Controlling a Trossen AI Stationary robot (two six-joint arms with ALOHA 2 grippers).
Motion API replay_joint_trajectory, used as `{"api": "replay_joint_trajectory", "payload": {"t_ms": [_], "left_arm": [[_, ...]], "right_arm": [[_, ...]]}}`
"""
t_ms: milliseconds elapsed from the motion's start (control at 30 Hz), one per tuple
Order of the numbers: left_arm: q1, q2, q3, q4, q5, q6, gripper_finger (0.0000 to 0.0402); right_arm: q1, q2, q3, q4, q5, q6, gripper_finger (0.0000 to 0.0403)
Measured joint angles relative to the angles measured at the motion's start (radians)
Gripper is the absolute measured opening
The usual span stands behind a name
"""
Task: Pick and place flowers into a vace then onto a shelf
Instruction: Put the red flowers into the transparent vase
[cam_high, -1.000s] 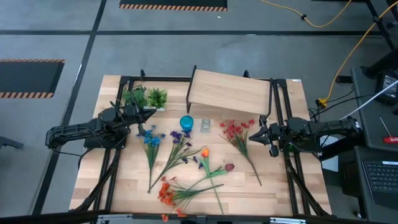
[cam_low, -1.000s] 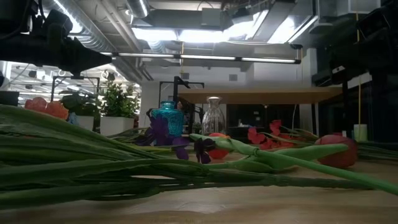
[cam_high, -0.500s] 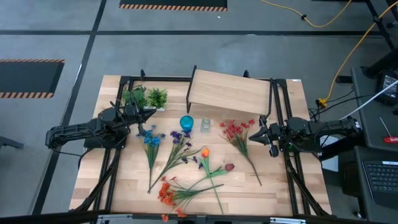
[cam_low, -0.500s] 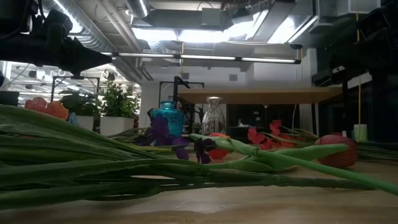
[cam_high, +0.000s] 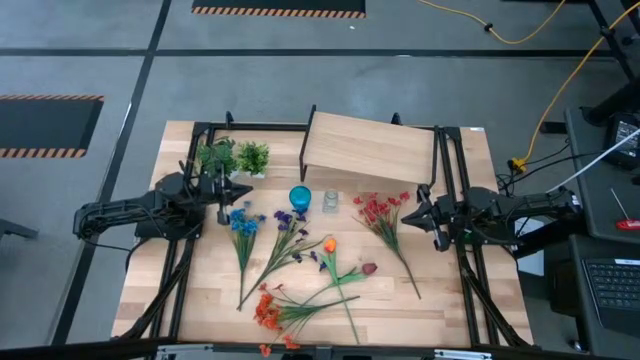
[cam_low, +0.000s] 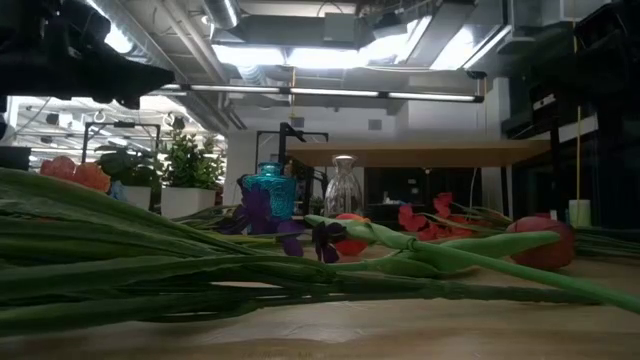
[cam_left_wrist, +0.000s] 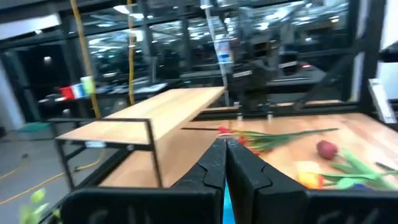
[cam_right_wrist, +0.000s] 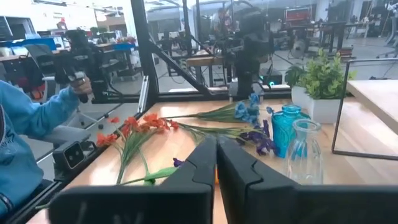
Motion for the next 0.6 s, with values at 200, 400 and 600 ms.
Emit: {"api": "replay_joint_trajectory", "payload": {"t_ms": [200, 400, 600], "left_arm": [[-0.002, 0.046, 0.0, 0.021, -0.002, -0.011, 0.0003], [-0.003, 0.177, 0.006, 0.087, -0.019, -0.027, 0.0001], [-0.003, 0.341, 0.061, 0.114, -0.045, -0.051, 0.0002]], "right_arm": [[0.0, 0.05, 0.0, 0.028, 0.071, 0.001, 0.0007], [0.0, 0.125, 0.0, 0.103, 0.077, -0.001, 0.0004], [0.0, 0.198, 0.034, 0.126, 0.077, -0.004, 0.0002]]}}
